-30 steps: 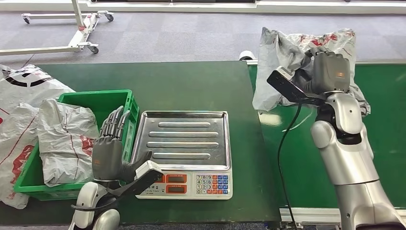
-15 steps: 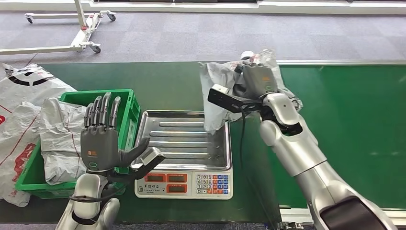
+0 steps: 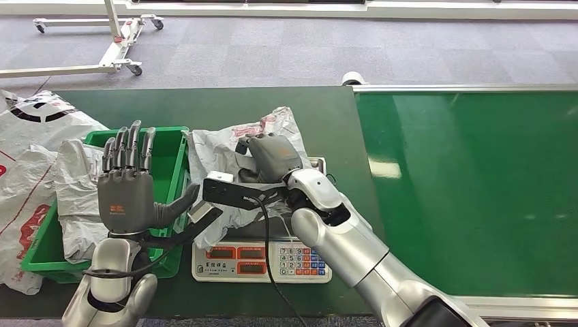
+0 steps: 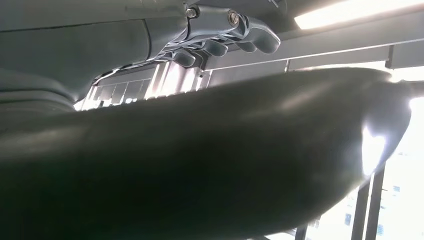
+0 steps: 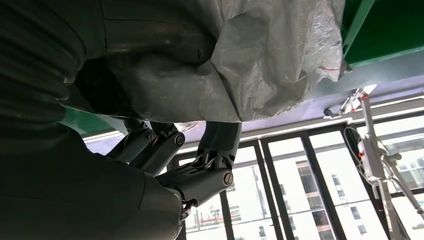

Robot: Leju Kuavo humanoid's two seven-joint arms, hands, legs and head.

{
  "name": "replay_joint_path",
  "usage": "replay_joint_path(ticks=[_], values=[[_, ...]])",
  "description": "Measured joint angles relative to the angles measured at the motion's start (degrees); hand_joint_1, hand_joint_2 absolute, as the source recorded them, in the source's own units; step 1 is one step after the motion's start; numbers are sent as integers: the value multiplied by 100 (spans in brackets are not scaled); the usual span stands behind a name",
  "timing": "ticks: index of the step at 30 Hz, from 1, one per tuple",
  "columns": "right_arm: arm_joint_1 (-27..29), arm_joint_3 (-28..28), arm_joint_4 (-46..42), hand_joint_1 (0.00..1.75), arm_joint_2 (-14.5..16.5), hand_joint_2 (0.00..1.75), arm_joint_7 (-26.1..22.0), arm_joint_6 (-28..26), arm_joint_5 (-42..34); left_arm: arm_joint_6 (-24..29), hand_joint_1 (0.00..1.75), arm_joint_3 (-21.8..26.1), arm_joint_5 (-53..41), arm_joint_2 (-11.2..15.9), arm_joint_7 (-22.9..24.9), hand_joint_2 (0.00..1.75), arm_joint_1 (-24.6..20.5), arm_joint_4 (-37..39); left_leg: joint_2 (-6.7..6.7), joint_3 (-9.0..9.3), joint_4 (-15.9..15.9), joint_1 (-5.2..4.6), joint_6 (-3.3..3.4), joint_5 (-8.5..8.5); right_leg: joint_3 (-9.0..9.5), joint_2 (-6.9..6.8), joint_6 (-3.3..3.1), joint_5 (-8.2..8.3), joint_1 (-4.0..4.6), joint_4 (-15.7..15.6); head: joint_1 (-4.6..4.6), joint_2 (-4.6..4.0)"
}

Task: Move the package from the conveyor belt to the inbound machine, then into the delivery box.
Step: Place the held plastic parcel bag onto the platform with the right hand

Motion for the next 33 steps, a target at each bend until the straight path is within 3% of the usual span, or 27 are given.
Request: replay_joint_path(ticks=[18,22,27,33], values=[[44,180,-214,175,156,175,-43,181,-175,0,0,-61,0,167,25,0,-116,-9,1,-1,1,1,-4,3,-7,0,-4,4,-6,0,-1,0],[85,285,-348,1,180,175,190,499,-457,-63,0,-61,21,131,-263,0,-179,-8,2,-2,1,1,-4,3,-6,0,-4,4,-7,0,-1,0],[134,333,-372,0,129,175,646,579,-480,-297,0,-61,188,104,-500,0,-200,-8,1,-3,1,-1,-4,3,-6,-1,-3,4,-8,0,0,0],[228,333,-649,0,-97,175,692,525,-541,-242,0,-61,88,119,-454,0,-148,-36,1,-4,1,-1,-4,2,-8,0,-4,4,-8,0,-1,0]])
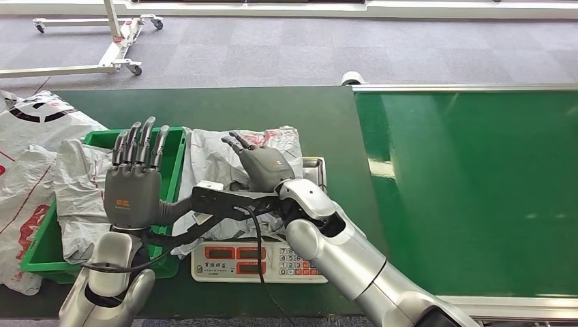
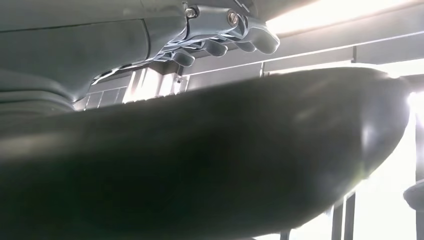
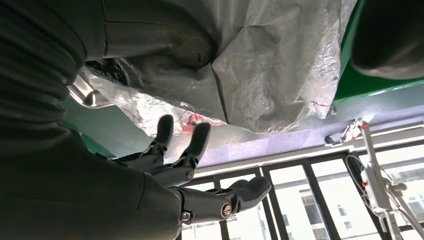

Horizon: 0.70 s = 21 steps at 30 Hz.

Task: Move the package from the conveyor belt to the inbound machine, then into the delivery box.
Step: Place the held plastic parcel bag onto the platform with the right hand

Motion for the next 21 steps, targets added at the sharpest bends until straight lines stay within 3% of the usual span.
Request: replay_joint_path(ticks=[5,9,16,19,20,21], values=[[57,0,-271,0,-104,175,0,122,-101,63,0,0,-37,1,-4,0,1,-58,0,-1,0,1,0,0,-3,0,0,0,1,0,0,0],[69,0,-450,0,-158,0,15,179,-128,66,0,0,44,20,-65,0,10,-102,0,-2,0,1,0,0,-3,0,0,0,1,0,1,0],[169,-74,-1078,0,-451,0,16,-35,-28,-95,0,0,623,156,-350,0,140,-314,0,-3,0,0,0,0,-4,-1,0,0,0,0,1,0],[298,-184,-1333,0,-637,131,-89,-194,-51,-323,0,0,756,219,-391,0,64,-422,0,-5,1,-1,0,0,-6,-1,0,0,0,-1,1,0],[346,-228,-1400,0,-695,175,-142,-260,-62,-362,0,0,764,247,-432,44,1,-450,-1,-5,1,-1,0,0,-6,-2,0,0,0,-1,1,0],[391,-274,-1459,0,-753,175,-199,-322,-69,-417,0,0,778,281,-507,87,-79,-468,-1,-5,1,-1,0,0,-6,-2,0,0,-1,-1,2,0]])
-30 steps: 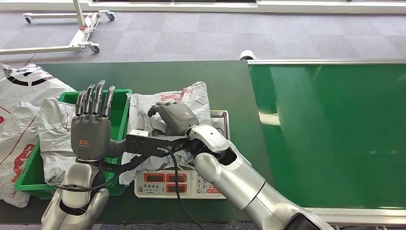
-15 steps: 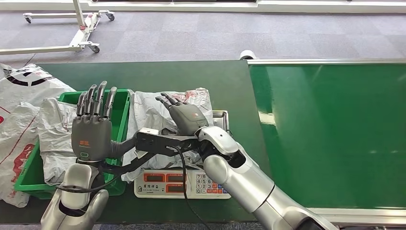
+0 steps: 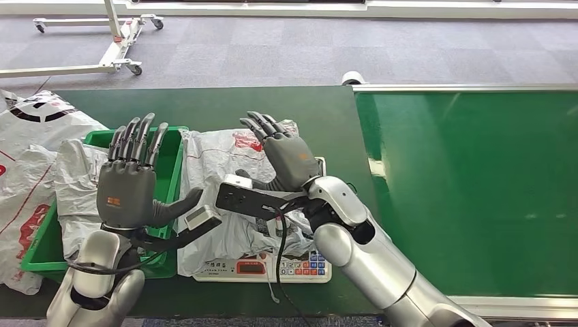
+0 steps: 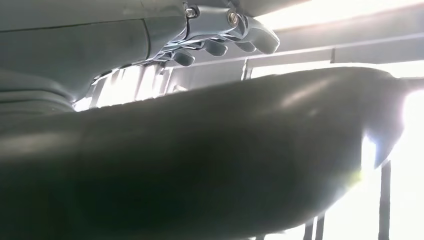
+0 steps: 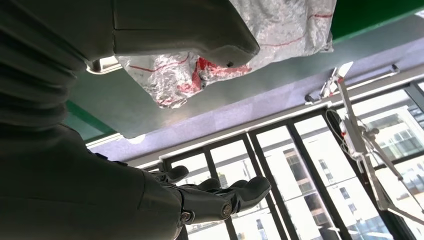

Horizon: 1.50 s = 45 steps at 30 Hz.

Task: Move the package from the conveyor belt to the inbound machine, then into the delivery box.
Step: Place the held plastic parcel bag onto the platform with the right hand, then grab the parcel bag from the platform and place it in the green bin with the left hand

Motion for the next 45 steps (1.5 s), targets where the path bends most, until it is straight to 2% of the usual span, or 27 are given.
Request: replay_joint_path(ticks=[2,5,11,16,22,27,33,38,42,43,45], values=[[82,-108,-97,0,-128,175,-121,-103,-3,-228,0,-3,104,99,-223,175,-202,-7,0,1,0,0,0,1,-1,-1,-2,2,0,0,0,0],[189,-290,-174,0,-327,175,-309,-179,-19,-598,0,-59,406,340,-592,175,-655,188,-1,1,1,1,-5,5,-3,-1,-6,8,1,0,-1,0],[497,-488,-185,0,-647,175,-557,-248,-83,-1166,0,-356,1232,795,-1218,175,-1660,1120,6,-1,0,3,-15,14,-12,10,-16,18,3,2,-1,0],[853,-611,-213,0,-857,175,-554,-336,-157,-2155,0,-984,2095,1085,-1620,175,-2609,2075,1,-9,1,4,-15,20,-15,5,-16,21,4,2,0,0],[1242,-765,-397,0,-1052,175,-545,-407,-262,-3083,0,-1872,3042,1357,-1867,175,-3442,2954,9,-14,1,4,-15,19,-24,15,-16,24,2,2,1,0],[1407,-829,-494,0,-1136,175,-526,-419,-288,-3315,0,-2360,3284,1401,-1896,175,-3772,3380,9,-16,1,4,-15,19,-25,14,-16,24,3,2,-1,0],[1495,-880,-543,0,-1174,175,-473,-420,-370,-4183,0,-2958,3955,1422,-2072,175,-3949,3854,11,-16,0,4,-15,19,-24,16,-16,24,3,3,-1,0],[1502,-881,-543,0,-1176,175,-452,-421,-481,-4362,0,-3376,4175,1432,-2268,175,-3958,4164,10,-16,0,4,-15,20,-24,14,-17,24,2,3,-1,0],[1544,-911,-543,0,-1176,175,-422,-451,-603,-4305,0,-3676,4272,1321,-2353,175,-3951,4505,7,-15,0,3,-15,19,-20,9,-16,24,1,3,-1,0],[1558,-924,-543,0,-1176,175,-411,-457,-619,-4266,13,-3726,4281,1279,-2363,175,-3958,4588,4,-15,0,2,-15,19,-17,5,-16,23,0,3,-1,0],[1584,-951,-543,0,-1176,175,-367,-492,-635,-4178,100,-3813,4286,1182,-2406,175,-3994,4750,-3,-11,0,-2,-14,19,-11,-2,-13,21,-1,3,-1,0]])
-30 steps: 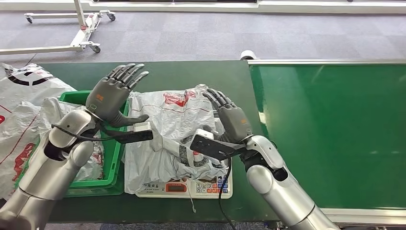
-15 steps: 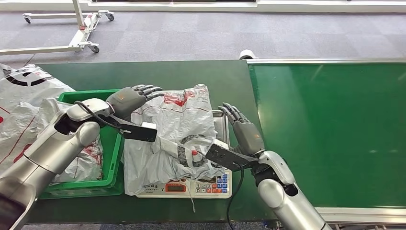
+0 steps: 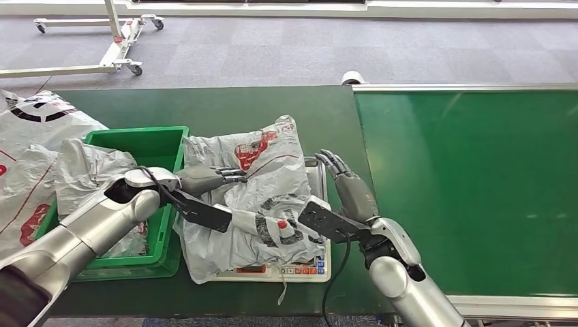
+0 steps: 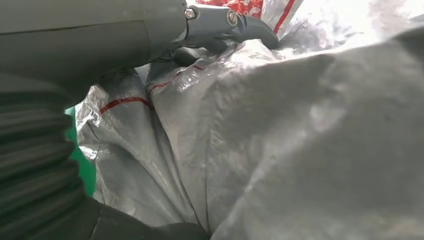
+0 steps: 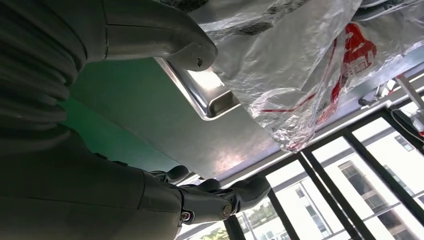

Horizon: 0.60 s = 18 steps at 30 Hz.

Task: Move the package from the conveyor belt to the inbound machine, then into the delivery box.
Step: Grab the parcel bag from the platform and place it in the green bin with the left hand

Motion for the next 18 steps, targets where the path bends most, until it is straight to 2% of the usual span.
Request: replay_joint_path(ticks=[1,2,9,14,18], values=[[15,-26,0,0,0,175,33,-34,-3,53,144,-45,-5,-63,-28,175,-25,91,-5,3,0,-2,1,0,5,-3,1,-1,-1,0,0,0],[36,-64,0,0,0,175,70,-77,-1,103,175,-89,-12,-131,-53,175,-49,186,-10,8,0,-4,1,1,12,-7,3,-2,-2,-1,0,0],[239,-349,-107,0,3,175,141,-241,44,291,175,-292,-142,-501,-89,175,-192,596,-36,28,0,-9,19,13,48,-39,16,-1,-4,-2,1,0],[397,-476,-247,0,4,175,154,-258,70,382,175,-331,-212,-610,-1,175,-279,625,-23,28,0,-10,17,21,41,-29,19,14,-14,-2,1,0],[561,-589,-367,0,4,175,128,-259,70,749,175,-341,-339,-631,126,175,-288,560,-21,24,0,-9,14,24,33,-27,17,16,-12,-2,1,0]])
